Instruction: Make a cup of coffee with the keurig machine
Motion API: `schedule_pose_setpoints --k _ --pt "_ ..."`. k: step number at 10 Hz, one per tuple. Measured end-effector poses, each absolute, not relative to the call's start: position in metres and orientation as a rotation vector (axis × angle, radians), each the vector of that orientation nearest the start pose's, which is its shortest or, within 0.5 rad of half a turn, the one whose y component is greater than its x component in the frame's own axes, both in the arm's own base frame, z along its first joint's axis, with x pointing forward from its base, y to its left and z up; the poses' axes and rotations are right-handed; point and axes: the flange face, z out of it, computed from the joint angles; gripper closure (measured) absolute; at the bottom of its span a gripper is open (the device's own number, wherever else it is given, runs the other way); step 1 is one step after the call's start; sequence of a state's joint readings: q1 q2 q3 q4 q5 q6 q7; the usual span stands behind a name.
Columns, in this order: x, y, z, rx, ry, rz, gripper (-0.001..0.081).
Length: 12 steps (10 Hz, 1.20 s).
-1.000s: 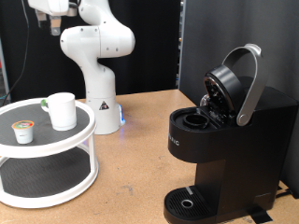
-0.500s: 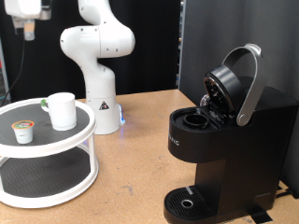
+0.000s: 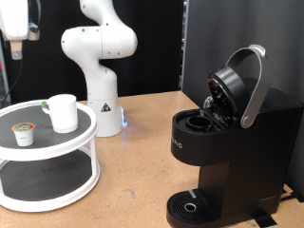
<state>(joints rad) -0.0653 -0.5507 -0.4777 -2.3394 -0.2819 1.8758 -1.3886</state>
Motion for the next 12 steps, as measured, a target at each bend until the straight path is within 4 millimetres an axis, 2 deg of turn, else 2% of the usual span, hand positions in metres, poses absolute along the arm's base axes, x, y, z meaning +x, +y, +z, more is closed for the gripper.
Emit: schedule_pose_setpoints --k 3,10,12 --pt "0.3358 -0.2507 0.511 -2.824 -1.489 -0.044 0.0001" --pt "0.3379 -0.2471 0.5094 -2.808 -1.523 -0.078 0.0001" --pt "0.3371 -0.2427 0.5038 -2.84 -1.445 -0.07 0.0001"
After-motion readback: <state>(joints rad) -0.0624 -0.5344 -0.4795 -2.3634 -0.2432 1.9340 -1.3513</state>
